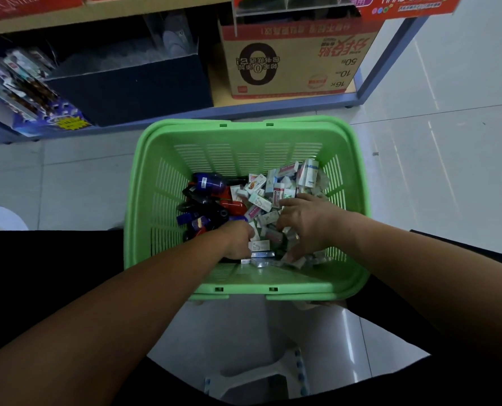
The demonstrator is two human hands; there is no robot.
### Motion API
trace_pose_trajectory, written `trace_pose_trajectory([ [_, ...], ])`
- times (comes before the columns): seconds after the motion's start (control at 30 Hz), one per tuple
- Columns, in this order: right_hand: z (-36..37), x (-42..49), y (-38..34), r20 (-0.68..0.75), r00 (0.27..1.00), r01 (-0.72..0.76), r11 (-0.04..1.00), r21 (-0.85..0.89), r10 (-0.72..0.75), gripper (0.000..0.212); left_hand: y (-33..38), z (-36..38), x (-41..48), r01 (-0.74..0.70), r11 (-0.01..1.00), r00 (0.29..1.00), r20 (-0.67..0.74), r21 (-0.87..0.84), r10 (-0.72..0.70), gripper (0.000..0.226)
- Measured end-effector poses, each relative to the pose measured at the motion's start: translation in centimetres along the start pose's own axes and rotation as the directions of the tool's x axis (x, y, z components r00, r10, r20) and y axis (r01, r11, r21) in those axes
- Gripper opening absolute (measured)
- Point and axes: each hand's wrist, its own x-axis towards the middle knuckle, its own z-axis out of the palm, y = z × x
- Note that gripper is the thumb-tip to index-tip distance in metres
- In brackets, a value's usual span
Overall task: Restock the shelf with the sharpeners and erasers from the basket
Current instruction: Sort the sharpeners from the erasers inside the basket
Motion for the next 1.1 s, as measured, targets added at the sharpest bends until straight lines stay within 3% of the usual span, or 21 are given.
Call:
trace_pose_trajectory([
  [0.07, 0.1, 0.1, 0.0, -0.026, 1.000, 0.003, 1.000, -0.007, -0.003, 0.079, 0.2, 0.0, 0.0, -0.027, 0.991, 1.000, 0.017, 0.128, 0.025, 0.045],
  [0.17, -0.2, 0.2, 0.5, -0.053, 0.999, 0.010, 1.000, 0.013, -0.010, 0.066, 0.2, 0.0, 0.3, -0.066, 0.983, 0.997, 0.058, 0.172, 0.057, 0.046],
  [0.33, -0.1, 0.6, 1.0, -0.062, 0.998, 0.001, 1.000, 0.029, 0.000, 0.064, 0.6, -0.2, 0.1, -0.116, 0.966, 0.990, 0.111, 0.230, 0.093, 0.060],
  [0.43, -0.1, 0.7, 0.9, -0.062, 0.998, -0.015, 0.999, 0.046, 0.018, 0.063, -0.1, -0.9, 0.2, -0.160, 0.982, 0.982, 0.114, 0.104, 0.148, 0.055],
  [0.57, -0.3, 0.8, 1.0, -0.065, 0.998, -0.020, 0.997, 0.075, 0.025, 0.064, -1.0, -1.5, -0.1, -0.123, 0.986, 0.976, 0.165, -0.112, 0.141, 0.068],
  [0.73, -0.6, 0.8, 0.8, -0.077, 0.997, -0.017, 0.998, 0.063, 0.022, 0.058, 0.6, -0.6, 0.1, -0.144, 0.989, 0.969, 0.208, 0.021, 0.136, 0.059],
  [0.9, -0.3, 0.6, 0.6, -0.127, 0.992, -0.005, 1.000, 0.011, 0.006, 0.049, 1.2, -1.1, -0.3, -0.039, 0.990, 0.971, 0.227, -0.134, 0.069, 0.058],
  [1.03, -0.4, 0.6, 0.4, -0.201, 0.979, -0.003, 0.994, 0.106, 0.025, 0.040, 1.1, -0.1, -0.3, 0.043, 0.958, 0.989, 0.145, -0.283, -0.002, 0.040],
  [1.1, -0.7, 0.6, 0.5, -0.227, 0.972, -0.019, 0.990, 0.142, 0.052, 0.039, 1.6, 0.1, -0.5, 0.052, 0.960, 0.987, 0.162, -0.274, -0.007, 0.046],
])
